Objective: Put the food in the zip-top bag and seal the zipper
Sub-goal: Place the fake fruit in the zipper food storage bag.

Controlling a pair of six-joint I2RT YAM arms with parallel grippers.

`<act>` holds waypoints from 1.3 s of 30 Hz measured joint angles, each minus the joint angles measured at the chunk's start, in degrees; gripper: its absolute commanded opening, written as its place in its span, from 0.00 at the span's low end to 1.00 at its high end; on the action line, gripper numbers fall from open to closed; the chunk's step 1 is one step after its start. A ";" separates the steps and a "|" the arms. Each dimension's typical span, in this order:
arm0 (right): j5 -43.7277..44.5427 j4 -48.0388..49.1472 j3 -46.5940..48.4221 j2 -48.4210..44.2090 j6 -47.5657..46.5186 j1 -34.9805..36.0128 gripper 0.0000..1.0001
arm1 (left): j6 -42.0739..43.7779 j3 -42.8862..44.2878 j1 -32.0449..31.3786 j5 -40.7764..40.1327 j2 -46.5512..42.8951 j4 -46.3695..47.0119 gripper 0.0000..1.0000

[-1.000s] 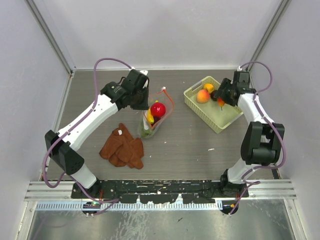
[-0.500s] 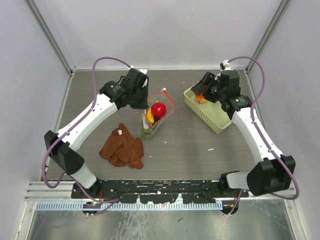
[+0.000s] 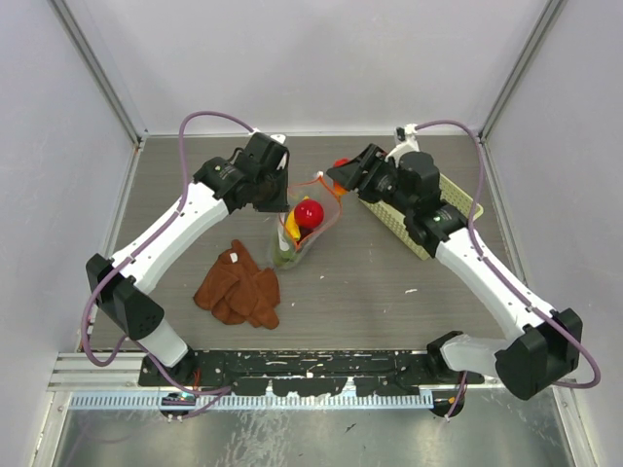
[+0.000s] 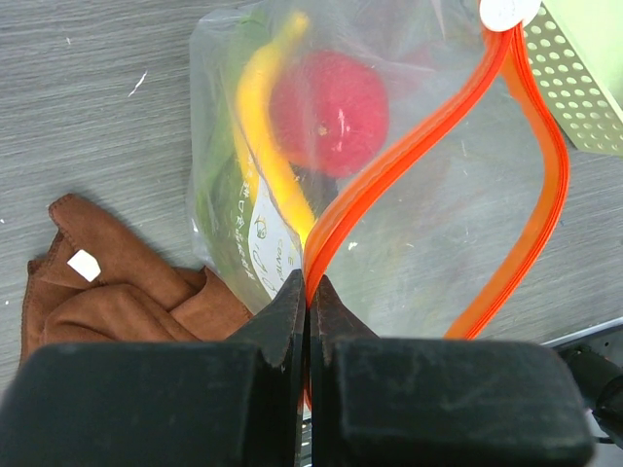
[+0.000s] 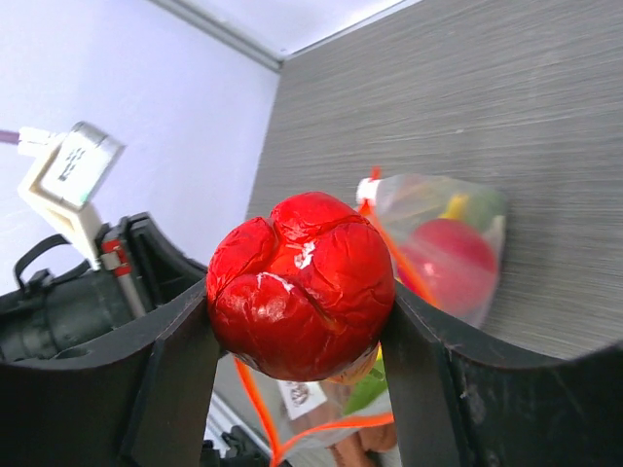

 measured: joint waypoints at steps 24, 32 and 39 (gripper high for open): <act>-1.27 13.64 -7.19 10.60 7.50 12.98 0.71 | -3.23 0.00 0.00 -1.11 0.00 0.02 0.00; -1.64 14.12 -7.32 10.60 7.58 13.31 0.82 | -3.61 -0.02 0.00 -1.97 0.00 -0.46 0.00; -1.79 13.05 -7.17 10.58 6.69 13.31 0.85 | -4.20 -0.26 -0.02 -2.08 0.00 -0.85 0.00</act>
